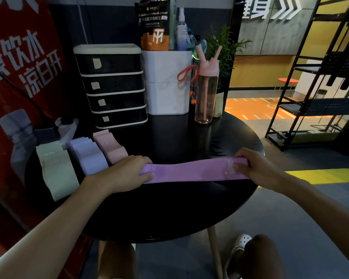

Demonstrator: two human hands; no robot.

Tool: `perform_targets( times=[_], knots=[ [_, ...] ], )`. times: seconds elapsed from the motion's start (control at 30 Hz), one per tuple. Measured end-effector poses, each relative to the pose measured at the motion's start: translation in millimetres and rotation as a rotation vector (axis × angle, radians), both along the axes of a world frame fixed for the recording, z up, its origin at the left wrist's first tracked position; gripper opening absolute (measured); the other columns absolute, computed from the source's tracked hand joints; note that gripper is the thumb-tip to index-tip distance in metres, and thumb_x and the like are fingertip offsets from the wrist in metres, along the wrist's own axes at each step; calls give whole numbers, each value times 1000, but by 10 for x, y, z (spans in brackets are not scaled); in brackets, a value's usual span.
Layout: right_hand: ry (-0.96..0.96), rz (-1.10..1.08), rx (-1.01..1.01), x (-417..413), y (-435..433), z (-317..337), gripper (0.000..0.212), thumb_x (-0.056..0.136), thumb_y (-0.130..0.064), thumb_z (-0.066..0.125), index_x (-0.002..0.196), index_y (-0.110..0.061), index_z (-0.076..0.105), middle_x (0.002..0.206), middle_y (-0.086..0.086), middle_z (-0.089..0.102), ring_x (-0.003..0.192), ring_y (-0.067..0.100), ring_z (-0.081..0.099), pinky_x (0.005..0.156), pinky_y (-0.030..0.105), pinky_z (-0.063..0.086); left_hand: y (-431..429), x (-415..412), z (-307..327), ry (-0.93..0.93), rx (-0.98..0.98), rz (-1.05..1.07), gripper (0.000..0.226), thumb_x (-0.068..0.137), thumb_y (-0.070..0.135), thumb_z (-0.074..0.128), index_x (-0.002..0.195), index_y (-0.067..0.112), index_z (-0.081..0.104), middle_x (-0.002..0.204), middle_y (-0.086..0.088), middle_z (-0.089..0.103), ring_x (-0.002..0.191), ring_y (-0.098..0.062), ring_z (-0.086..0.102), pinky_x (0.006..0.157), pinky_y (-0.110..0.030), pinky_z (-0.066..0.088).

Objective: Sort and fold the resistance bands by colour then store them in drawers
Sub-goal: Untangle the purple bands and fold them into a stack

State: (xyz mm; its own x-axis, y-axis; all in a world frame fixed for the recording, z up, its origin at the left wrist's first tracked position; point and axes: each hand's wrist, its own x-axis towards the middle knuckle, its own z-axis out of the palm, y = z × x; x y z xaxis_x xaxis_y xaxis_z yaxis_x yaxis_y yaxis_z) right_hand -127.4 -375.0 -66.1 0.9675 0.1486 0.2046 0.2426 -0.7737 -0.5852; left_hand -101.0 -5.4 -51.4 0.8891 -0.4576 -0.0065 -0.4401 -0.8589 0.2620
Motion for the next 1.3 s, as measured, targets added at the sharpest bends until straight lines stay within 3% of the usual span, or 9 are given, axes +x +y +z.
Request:
perform_targets(
  times=[0.23, 0.4, 0.5, 0.67, 0.83, 0.97, 1.07, 1.23, 1.3],
  knots=[
    [-173, -105, 142, -21, -7, -166, 17, 96, -4, 54, 102, -19, 61, 94, -4, 60, 85, 3, 56, 69, 15, 44, -44, -27, -56, -136, -292, -2, 5, 99, 23, 59, 96, 26, 61, 97, 6, 50, 88, -5, 52, 78, -26, 40],
    [-260, -141, 125, 52, -1, -188, 23, 94, -3, 56, 110, -18, 60, 103, -2, 55, 92, 1, 53, 73, 6, 39, -139, -10, -185, -270, -365, 7, 13, 100, 16, 55, 107, 15, 66, 101, 2, 53, 93, -14, 55, 82, -28, 43],
    [-197, -190, 117, 59, 7, -306, 21, 98, -14, 55, 119, -14, 58, 111, -1, 51, 97, 11, 52, 77, 10, 36, -148, -35, -321, -295, -418, 7, 20, 100, 11, 54, 117, 17, 62, 107, 5, 51, 97, -7, 52, 85, -15, 38],
    [-196, -227, 204, 49, 66, -384, 10, 102, -24, 47, 108, -22, 55, 94, -8, 58, 87, 3, 55, 68, 22, 41, -148, -41, -409, -275, -488, 3, 19, 101, 9, 50, 114, 20, 59, 109, 8, 47, 99, 2, 50, 84, -11, 37],
    [-242, -213, 276, 73, 44, -295, 6, 99, -17, 53, 100, -17, 59, 86, -5, 60, 77, -1, 55, 63, 10, 41, -133, -28, -425, -329, -509, 48, 16, 102, 10, 49, 114, 13, 59, 106, 5, 47, 92, 0, 49, 83, -5, 35],
    [-172, -231, 226, 99, 48, -320, 3, 100, -20, 50, 102, -18, 53, 86, -6, 57, 79, 9, 55, 62, 27, 41, -119, -6, -459, -275, -480, 61, 19, 104, 12, 43, 119, 12, 54, 112, 8, 38, 102, 12, 45, 87, 1, 29],
    [-168, -241, 154, 72, 53, -329, 3, 102, -20, 45, 105, -20, 46, 85, -10, 54, 77, 5, 51, 62, 27, 41, -106, 5, -460, -250, -484, 89, 17, 105, 12, 41, 118, 14, 52, 115, 11, 34, 105, 16, 42, 87, 2, 28],
    [-169, -242, 192, 90, 17, -361, 6, 103, -20, 44, 104, -18, 49, 85, -8, 55, 77, 7, 53, 66, 35, 43, -130, -21, -409, -174, -560, 172, 12, 103, 16, 47, 110, 25, 52, 109, 10, 52, 97, 6, 51, 77, -9, 38],
    [-168, -227, 231, 114, 10, -344, 6, 102, -18, 47, 103, -16, 53, 86, -6, 56, 78, 8, 54, 63, 27, 44, -119, -23, -396, -165, -632, 222, 13, 101, 16, 53, 109, 26, 56, 105, 11, 60, 95, 2, 56, 77, -12, 40]
  ],
)
